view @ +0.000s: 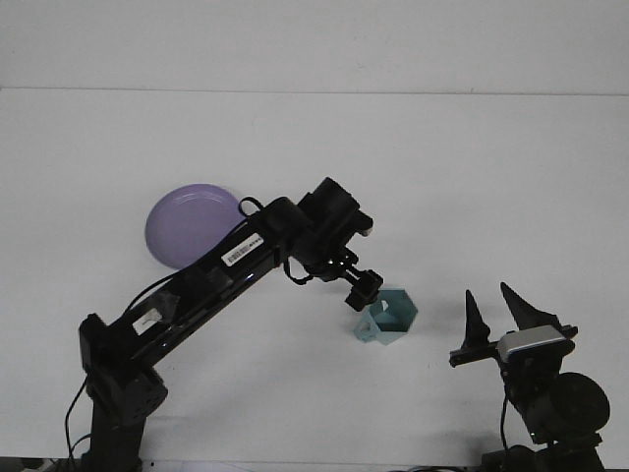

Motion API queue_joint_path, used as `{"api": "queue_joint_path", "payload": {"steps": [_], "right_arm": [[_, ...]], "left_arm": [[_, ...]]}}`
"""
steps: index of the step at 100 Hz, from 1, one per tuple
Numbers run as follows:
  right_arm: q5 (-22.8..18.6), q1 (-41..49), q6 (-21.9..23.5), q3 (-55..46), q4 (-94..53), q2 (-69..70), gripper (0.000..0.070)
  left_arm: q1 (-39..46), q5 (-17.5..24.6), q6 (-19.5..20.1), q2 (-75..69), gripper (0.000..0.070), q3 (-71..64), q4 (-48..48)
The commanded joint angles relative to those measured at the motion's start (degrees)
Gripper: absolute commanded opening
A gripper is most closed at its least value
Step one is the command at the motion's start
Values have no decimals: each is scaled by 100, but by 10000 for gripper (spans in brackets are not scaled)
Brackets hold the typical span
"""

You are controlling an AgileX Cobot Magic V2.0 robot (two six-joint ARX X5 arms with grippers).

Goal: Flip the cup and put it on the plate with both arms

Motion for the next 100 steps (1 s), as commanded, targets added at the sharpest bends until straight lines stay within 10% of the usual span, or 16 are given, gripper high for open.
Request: {"api": "queue_joint_path", "payload": {"steps": [1, 70, 89, 100], "right_arm": [[22, 0, 94, -4, 52, 9, 372], [22, 0, 101, -4, 17, 9, 372], [22, 0, 101, -4, 13, 9, 372], [22, 0, 101, -4, 13, 9, 372]], "left_arm": [[-114, -17, 74, 302, 529, 337, -144], [-496, -404, 116, 1355, 447, 518, 308], [-525, -404, 188, 1379, 0, 518, 372], [-531, -402, 232, 1379, 12, 518, 372]]}}
